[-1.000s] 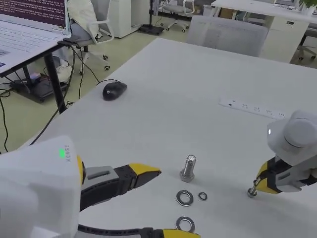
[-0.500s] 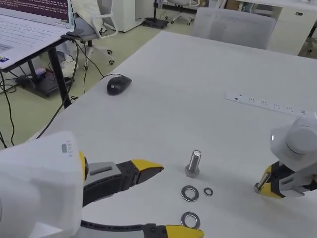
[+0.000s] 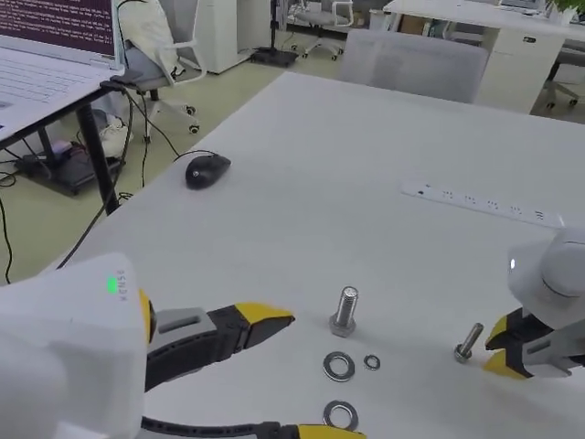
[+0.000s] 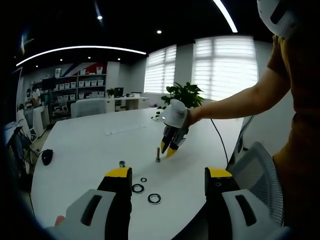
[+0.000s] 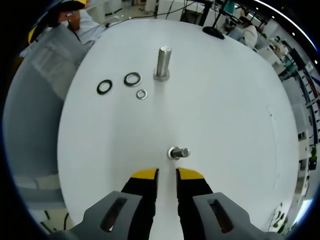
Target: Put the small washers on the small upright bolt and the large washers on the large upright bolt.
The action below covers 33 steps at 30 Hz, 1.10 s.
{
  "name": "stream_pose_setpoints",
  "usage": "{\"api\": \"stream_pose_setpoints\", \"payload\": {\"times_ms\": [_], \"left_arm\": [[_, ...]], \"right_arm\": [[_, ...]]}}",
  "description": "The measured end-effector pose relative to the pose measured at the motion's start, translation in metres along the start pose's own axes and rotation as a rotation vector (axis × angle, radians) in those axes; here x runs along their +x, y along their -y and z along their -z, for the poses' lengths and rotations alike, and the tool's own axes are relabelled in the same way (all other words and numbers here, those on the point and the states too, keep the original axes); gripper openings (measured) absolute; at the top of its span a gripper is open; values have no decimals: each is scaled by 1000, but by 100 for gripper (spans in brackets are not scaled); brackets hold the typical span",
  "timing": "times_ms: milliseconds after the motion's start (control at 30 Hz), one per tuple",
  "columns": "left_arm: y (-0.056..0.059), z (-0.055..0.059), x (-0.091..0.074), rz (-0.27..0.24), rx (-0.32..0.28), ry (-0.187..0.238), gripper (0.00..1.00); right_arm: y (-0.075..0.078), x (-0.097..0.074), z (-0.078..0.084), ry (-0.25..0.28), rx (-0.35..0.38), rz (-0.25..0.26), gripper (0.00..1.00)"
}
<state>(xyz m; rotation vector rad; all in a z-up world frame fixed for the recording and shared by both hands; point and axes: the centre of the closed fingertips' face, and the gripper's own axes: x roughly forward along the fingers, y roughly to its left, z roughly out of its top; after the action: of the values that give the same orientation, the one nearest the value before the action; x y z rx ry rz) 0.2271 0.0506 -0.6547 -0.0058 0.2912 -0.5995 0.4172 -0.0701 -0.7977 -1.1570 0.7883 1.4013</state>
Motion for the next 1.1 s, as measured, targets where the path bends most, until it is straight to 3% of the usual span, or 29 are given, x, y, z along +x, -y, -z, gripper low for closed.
{"api": "stream_pose_setpoints", "payload": {"times_ms": [300,667,1100], "left_arm": [[2,-4,-8,-5,16,13,58],[3,-7,-16,-12,28,23,58],[3,-1,-19,-24,14,22,58]], "right_arm": [[-19,-7,-7,15,-1,2,15],[-47,5,-31,43,-34,-37,15],[-49,21,-71,71,-84,-67,15]]}}
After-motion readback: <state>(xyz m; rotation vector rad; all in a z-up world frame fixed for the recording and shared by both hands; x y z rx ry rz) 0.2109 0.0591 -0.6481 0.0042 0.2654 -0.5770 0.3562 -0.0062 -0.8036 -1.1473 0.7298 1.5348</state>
